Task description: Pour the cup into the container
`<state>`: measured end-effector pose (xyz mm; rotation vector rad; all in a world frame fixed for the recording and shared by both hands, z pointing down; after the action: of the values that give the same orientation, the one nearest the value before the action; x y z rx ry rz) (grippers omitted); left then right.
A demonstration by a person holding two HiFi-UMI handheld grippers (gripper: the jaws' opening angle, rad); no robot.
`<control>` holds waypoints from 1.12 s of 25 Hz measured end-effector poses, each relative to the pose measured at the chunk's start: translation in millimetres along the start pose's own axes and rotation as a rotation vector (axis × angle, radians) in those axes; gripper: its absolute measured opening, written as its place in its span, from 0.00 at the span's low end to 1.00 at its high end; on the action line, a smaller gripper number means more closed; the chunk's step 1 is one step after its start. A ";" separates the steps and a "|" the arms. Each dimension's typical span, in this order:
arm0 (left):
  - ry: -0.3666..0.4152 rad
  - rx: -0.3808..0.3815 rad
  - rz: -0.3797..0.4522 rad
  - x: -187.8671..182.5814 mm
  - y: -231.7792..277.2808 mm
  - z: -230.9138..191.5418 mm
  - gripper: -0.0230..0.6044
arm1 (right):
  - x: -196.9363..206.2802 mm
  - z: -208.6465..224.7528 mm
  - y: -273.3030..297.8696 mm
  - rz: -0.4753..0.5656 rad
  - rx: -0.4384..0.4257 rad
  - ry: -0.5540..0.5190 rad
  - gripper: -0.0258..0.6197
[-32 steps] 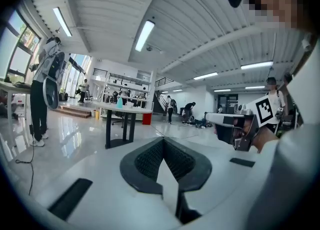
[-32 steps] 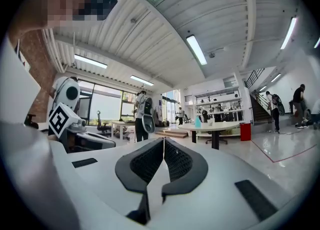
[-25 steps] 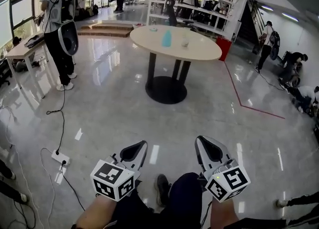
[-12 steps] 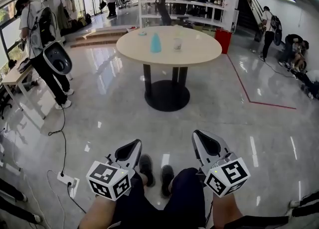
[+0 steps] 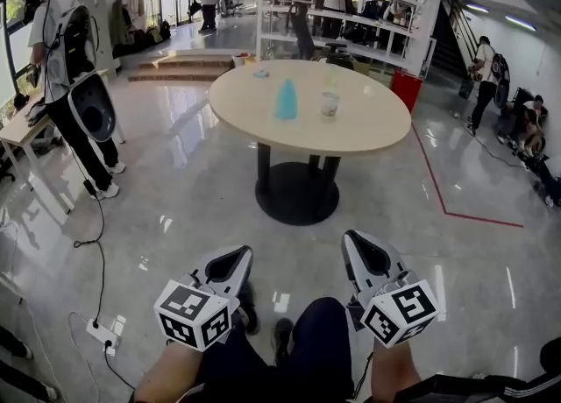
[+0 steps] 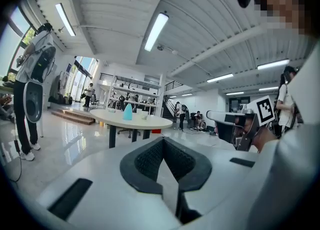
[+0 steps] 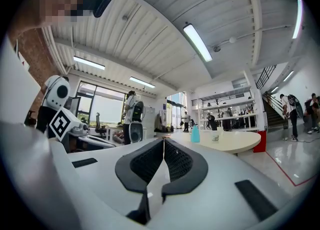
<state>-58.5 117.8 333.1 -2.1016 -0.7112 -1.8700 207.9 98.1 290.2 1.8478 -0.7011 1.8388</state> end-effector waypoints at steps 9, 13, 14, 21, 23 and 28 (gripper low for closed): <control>0.016 0.051 0.007 -41.7 153.5 -97.2 0.04 | 13.8 104.7 134.0 0.013 0.078 0.012 0.05; 0.031 0.075 0.017 -63.0 209.2 -134.3 0.04 | 16.6 141.7 189.2 0.009 0.107 0.018 0.05; 0.029 0.077 0.017 -67.1 219.1 -142.7 0.04 | 16.7 147.9 199.9 0.003 0.115 0.020 0.05; 0.038 0.091 0.035 -86.3 304.6 -211.1 0.04 | 34.7 216.1 284.6 -0.010 0.187 0.063 0.07; 0.033 0.079 0.042 -90.8 325.0 -233.5 0.04 | 41.4 231.2 307.6 -0.021 0.198 0.071 0.16; 0.025 0.064 0.028 -104.5 382.4 -284.4 0.04 | 52.3 269.4 357.5 -0.046 0.268 0.090 0.28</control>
<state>-117.8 -366.5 327.6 -2.0354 -0.7222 -1.8309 191.3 -351.2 321.3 1.9097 -0.3918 2.0537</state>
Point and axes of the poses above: the fingertips, and each gripper's own axes: y forward along the fingers, z to its right, x out of its underside, the point moved 9 cm from there along -y, backward along the fingers, and after that the axes turned 2 degrees about -x, right-handed, at the moved point
